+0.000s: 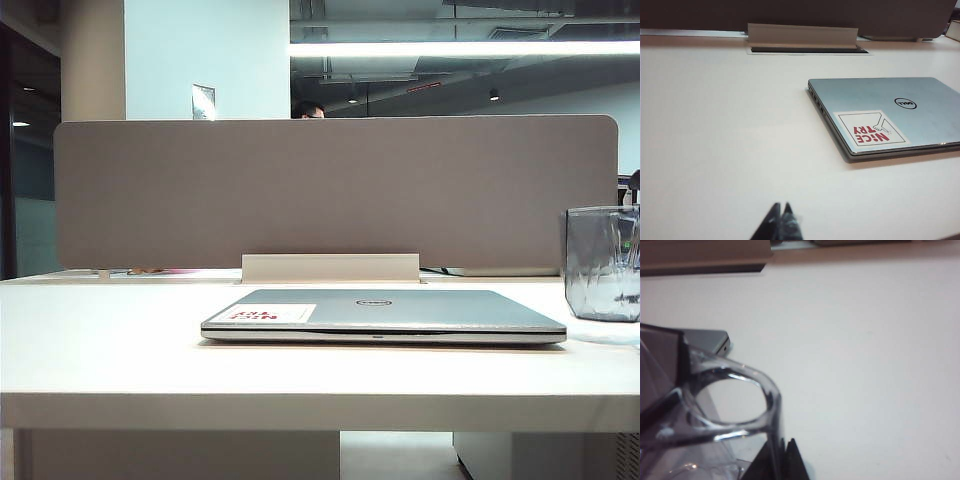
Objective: Pick up the water cup and place it on the right side of the laptop.
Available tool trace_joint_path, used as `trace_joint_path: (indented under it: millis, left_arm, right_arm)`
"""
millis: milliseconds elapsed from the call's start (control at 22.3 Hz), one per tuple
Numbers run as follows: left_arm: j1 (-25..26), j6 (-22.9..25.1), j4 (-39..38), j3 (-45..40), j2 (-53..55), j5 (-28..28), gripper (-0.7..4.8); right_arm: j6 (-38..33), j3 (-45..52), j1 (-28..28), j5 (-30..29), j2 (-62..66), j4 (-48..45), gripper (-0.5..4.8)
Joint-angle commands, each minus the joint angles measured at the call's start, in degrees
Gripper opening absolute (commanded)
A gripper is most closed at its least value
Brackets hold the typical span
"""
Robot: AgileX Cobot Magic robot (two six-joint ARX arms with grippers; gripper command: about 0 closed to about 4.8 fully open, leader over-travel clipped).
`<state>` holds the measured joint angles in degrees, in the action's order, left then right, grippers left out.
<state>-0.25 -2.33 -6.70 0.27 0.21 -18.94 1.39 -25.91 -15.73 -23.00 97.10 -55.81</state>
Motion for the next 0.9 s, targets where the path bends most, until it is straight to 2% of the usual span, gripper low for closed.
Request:
trace_joint_path:
  millis: [45, 895]
  left_arm:
    - [-0.1, 0.0, 0.3, 0.2, 0.0, -0.2, -0.04]
    - [-0.1, 0.0, 0.3, 0.2, 0.0, -0.2, -0.04]
  right_arm:
    - [0.7, -0.4, -0.1, -0.3, 1.4, -1.3, -0.02]
    - [3.1, -1.1, 0.0, -0.4, 6.8, -2.9, -0.01]
